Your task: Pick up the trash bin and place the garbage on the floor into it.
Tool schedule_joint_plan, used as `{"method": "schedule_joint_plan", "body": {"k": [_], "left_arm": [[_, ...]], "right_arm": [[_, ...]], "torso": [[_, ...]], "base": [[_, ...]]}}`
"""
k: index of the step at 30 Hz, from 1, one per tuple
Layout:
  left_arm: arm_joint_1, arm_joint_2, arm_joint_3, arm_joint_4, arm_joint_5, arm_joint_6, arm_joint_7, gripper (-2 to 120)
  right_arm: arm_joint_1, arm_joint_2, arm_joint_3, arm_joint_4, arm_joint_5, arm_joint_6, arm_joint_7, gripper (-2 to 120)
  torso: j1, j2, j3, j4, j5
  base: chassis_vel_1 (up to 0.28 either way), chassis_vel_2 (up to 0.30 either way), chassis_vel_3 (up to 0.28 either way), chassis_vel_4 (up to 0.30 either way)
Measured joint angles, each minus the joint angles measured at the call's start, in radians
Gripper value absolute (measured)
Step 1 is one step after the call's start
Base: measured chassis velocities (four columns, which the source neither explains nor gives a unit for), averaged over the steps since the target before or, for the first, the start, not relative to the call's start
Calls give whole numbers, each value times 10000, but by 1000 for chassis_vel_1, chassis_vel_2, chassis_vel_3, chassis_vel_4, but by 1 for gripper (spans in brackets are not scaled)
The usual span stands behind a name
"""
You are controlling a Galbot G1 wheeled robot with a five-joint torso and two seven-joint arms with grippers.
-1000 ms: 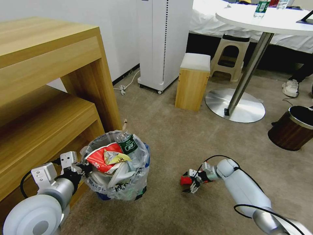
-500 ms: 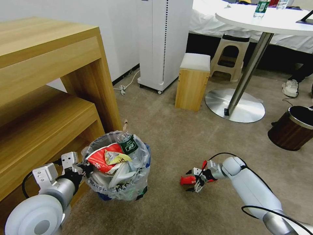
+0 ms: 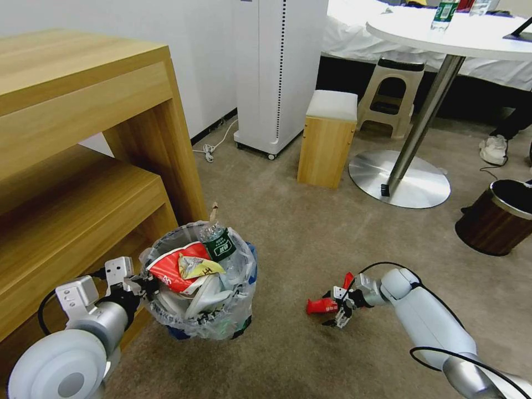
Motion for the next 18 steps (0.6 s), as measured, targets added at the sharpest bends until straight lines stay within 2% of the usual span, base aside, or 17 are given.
{"method": "schedule_joint_plan", "body": {"k": [18], "left_arm": [[-4,-193,113,5,65,-10,19,1]], "right_arm": [[87,315,-290,-472,-79,106,623,100]], "torso": [[0,0,0,0,0]], "base": [[0,0,0,0]]}}
